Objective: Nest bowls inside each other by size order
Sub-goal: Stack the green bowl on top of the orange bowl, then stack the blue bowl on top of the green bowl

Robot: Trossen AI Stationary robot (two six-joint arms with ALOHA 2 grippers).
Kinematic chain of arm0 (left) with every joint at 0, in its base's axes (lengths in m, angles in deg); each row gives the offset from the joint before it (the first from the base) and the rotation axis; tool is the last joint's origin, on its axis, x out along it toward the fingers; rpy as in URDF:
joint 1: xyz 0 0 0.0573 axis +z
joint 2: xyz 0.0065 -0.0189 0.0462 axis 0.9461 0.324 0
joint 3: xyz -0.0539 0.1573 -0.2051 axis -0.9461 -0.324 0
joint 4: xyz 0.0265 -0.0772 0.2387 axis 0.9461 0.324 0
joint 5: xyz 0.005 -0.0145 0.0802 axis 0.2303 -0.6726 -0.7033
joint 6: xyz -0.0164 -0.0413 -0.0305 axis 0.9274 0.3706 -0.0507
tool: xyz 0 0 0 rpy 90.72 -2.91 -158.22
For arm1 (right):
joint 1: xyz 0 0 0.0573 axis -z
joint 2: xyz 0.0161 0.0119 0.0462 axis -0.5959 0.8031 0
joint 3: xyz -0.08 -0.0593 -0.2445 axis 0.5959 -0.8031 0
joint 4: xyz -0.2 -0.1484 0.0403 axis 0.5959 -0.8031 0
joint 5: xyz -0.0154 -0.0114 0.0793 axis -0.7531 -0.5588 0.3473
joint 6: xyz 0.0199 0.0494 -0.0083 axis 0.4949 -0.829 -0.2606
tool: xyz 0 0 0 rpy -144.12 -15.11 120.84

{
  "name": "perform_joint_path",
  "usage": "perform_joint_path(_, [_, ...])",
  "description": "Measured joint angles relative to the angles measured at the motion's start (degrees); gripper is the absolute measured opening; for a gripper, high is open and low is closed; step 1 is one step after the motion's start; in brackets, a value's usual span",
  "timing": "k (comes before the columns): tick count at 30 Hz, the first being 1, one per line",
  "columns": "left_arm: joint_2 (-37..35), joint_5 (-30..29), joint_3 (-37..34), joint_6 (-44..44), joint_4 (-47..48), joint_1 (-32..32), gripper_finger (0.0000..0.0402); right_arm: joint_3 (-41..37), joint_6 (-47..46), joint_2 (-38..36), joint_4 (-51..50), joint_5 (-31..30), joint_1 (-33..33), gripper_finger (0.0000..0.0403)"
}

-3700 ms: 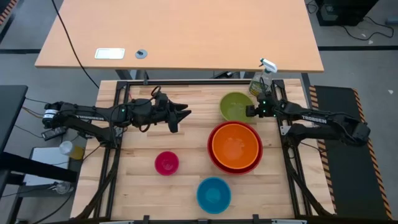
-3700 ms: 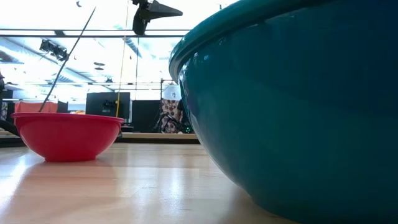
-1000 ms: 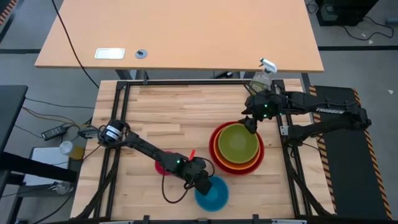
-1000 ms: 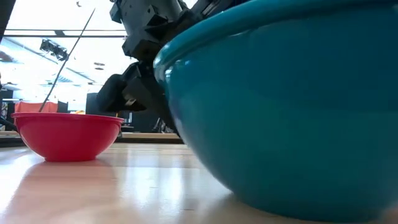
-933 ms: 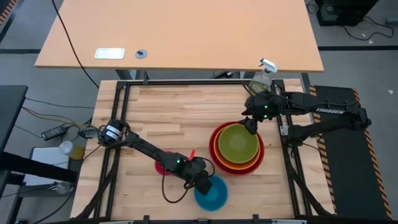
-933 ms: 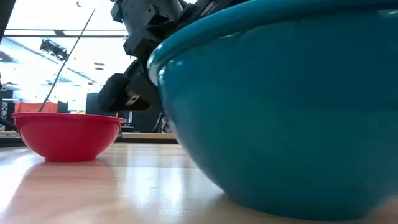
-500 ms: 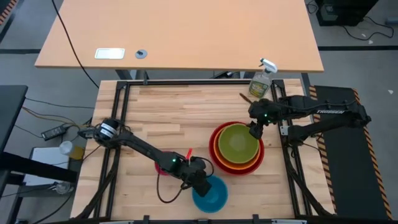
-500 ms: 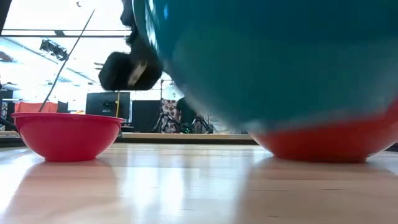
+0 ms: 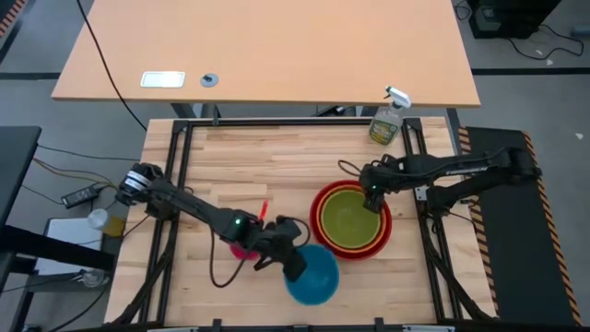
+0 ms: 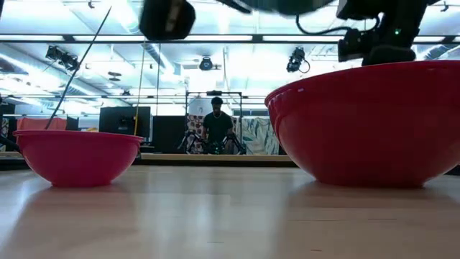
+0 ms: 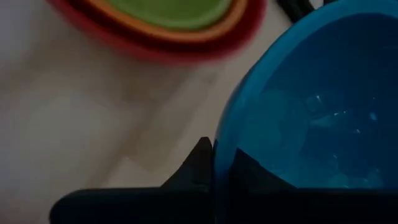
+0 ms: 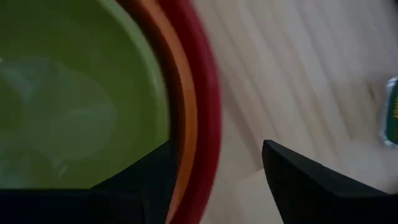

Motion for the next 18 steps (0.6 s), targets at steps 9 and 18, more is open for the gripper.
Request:
perform_joint_path(9, [0.2, -5.0, 0.0, -2.1, -3.7, 5.9, 0.0013, 9.4, -5.3, -3.5, -7.0, -3.7, 0.0, 0.024])
perform_joint_path(18, [2.7, 0.2, 0.0, -5.4, -15.5, 17.4, 0.0013, 10.8, -8.7, -8.8, -8.4, -3.9, 0.0, 0.024])
